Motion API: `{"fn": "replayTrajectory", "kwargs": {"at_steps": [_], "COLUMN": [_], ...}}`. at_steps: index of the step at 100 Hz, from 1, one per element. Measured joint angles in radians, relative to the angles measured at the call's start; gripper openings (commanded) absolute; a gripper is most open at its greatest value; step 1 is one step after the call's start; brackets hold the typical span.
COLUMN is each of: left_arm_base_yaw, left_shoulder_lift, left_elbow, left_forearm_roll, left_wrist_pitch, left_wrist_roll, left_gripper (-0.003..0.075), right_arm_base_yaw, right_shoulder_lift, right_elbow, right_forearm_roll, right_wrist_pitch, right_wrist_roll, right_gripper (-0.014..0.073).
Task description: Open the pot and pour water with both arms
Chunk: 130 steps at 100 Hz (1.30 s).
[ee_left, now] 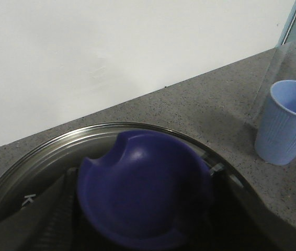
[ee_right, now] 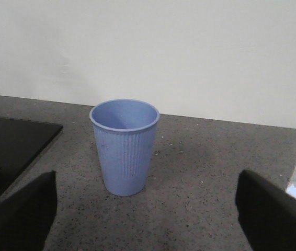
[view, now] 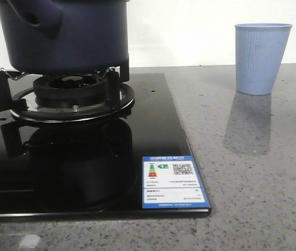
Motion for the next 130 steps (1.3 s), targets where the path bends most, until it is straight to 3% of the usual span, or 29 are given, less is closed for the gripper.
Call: {"fn": "replayTrajectory", "kwargs": {"at_steps": [16, 23, 49, 71, 83, 89, 97, 107, 111, 130], "left_arm_base_yaw": [0.0, 0.0, 0.0, 0.0, 0.0, 0.0, 0.0, 0.0, 0.0, 0.0], "left_shoulder_lift": [0.006, 0.01, 0.0, -0.133, -0.21, -0.242, -0.278, -0.325, -0.348, -0.477], "left_elbow": [-0.004, -0.004, -0.004, -0.004, -0.005, -0.006, -0.006, 0.001, 0.014, 0.146], "left_forearm_roll": [0.0, 0.0, 0.0, 0.018, 0.079, 0.106, 0.119, 0.126, 0.128, 0.13], "left_wrist_pitch": [0.008, 0.009, 0.006, -0.044, -0.044, -0.037, -0.026, -0.017, -0.012, -0.019], "left_wrist_roll": [0.0, 0.0, 0.002, 0.002, 0.002, 0.002, 0.002, 0.002, 0.002, 0.002], "left_gripper": [0.0547, 0.0593, 0.0593, 0.0573, 0.0497, 0.0407, 0.0249, -0.0018, -0.0018, -0.0019], "right_arm_base_yaw": [0.0, 0.0, 0.0, 0.0, 0.0, 0.0, 0.0, 0.0, 0.0, 0.0], "right_shoulder_lift": [0.0, 0.0, 0.0, 0.0, 0.0, 0.0, 0.0, 0.0, 0.0, -0.001], "right_elbow": [0.0, 0.0, 0.0, 0.0, 0.0, 0.0, 0.0, 0.0, 0.0, 0.0], "right_forearm_roll": [0.0, 0.0, 0.0, 0.0, 0.0, 0.011, 0.035, 0.053, 0.055, 0.063], "right_wrist_pitch": [0.0, 0.0, 0.0, -0.039, -0.088, -0.097, -0.101, -0.105, -0.109, -0.13], "right_wrist_roll": [0.0, 0.0, 0.0, 0.0, 0.002, 0.002, 0.002, 0.002, 0.002, 0.027], "right_gripper": [0.0605, 0.0605, 0.0605, 0.0601, 0.054, 0.0464, 0.0285, 0.0017, -0.0073, -0.0067]}}
